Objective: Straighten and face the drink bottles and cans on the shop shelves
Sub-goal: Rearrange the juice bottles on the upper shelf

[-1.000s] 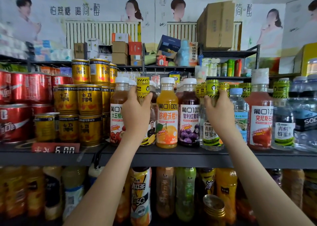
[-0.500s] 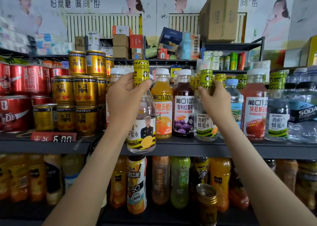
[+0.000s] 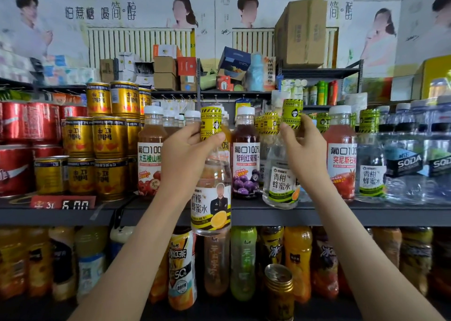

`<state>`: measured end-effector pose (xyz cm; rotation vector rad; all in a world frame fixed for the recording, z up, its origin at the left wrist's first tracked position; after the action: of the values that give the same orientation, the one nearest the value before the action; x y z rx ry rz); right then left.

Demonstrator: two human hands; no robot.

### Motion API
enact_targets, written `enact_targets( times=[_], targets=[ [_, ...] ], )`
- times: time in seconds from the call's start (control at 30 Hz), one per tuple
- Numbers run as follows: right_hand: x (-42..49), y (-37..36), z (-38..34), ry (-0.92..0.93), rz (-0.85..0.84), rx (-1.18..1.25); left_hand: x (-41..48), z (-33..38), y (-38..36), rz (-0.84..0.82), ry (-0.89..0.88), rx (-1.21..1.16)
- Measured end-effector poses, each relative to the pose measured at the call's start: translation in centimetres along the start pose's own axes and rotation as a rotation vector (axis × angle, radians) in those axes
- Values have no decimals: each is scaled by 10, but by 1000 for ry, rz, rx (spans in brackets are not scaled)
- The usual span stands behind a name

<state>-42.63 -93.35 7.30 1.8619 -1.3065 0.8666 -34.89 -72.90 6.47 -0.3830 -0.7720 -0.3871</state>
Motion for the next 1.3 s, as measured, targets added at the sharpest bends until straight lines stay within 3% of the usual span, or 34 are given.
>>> enact_targets(
  times=[0.4,0.67,0.87,1.13,1.3],
  targets=[
    [7,69,23,-35,15,85,16,-7,-82,-98,6,-17],
    [4,94,42,-43,38,67,38,-37,-124,80,-3,145],
    [3,100,47,-48,31,35,42,-61,-135,102,8,207],
    [2,94,50,-69,-2,73,38,-59,-150,-4,-90,508],
    [2,90,50,-70,-19,151,30,-61,-147,-191,-35,606]
  ],
)
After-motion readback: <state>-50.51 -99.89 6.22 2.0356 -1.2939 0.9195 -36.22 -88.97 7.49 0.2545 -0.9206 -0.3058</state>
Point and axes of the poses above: each hand's wrist, its own x-axis towards the middle knuckle, its own y-axis out of the back of the hand, z = x × y, the point moved 4 cm from there along x, towards the middle knuckle, and after that the axes turned 13 degrees about -x, right-handed, at the moved point
